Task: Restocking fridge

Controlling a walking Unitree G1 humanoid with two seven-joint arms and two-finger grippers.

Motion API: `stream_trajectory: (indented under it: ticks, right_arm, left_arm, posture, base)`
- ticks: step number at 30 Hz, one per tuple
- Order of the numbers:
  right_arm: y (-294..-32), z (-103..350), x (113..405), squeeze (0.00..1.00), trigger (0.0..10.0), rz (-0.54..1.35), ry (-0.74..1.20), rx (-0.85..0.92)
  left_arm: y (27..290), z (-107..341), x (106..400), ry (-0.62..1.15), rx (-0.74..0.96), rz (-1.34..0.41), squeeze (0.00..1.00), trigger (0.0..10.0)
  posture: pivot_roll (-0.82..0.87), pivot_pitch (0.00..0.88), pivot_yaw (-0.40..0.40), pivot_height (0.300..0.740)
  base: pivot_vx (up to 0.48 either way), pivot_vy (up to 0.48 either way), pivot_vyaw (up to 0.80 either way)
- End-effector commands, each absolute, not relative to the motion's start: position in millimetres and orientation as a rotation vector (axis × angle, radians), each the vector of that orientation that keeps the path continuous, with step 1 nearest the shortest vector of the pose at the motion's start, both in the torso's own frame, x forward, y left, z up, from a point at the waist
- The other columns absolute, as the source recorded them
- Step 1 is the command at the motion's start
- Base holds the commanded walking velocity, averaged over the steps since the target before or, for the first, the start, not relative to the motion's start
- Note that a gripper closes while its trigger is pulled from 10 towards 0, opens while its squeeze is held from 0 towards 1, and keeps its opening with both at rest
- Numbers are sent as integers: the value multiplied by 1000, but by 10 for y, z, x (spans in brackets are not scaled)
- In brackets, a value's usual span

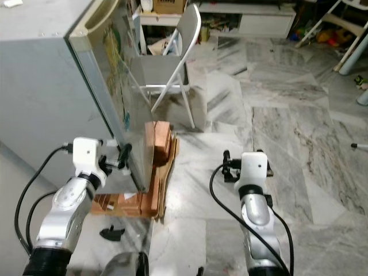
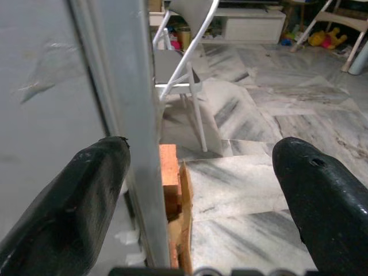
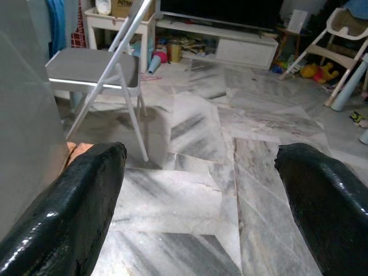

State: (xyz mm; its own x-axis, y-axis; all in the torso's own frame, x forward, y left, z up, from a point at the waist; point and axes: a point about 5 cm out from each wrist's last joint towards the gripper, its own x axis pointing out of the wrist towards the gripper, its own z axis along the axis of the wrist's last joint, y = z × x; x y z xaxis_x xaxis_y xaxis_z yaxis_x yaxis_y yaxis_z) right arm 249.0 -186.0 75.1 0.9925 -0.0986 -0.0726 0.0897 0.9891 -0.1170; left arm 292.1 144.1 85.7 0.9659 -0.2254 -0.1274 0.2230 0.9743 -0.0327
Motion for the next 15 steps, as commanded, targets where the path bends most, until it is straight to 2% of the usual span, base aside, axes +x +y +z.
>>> stream_trajectory:
  ticks: [1, 9, 15]
  right_arm:
    - [-1876, 804, 2463, 0, 10000, -104, 71, -100]
    - [-1976, 783, 2150, 0, 10000, -92, 124, -136]
    - [-2049, 816, 2062, 0, 10000, -112, 134, -150]
  left_arm:
    - [1439, 836, 2960, 138, -12, -214, 0, 10000]
    - [1369, 851, 3225, 134, -6, -204, 0, 10000]
    - [1385, 858, 3352, 138, -1, -162, 0, 10000]
  posture:
    - [-3, 39, 15, 740]
    - [-70, 61, 10, 740]
    - [-105, 66, 12, 740]
  base:
    - [0, 0, 0]
    - [0, 0, 0]
    - [0, 0, 0]
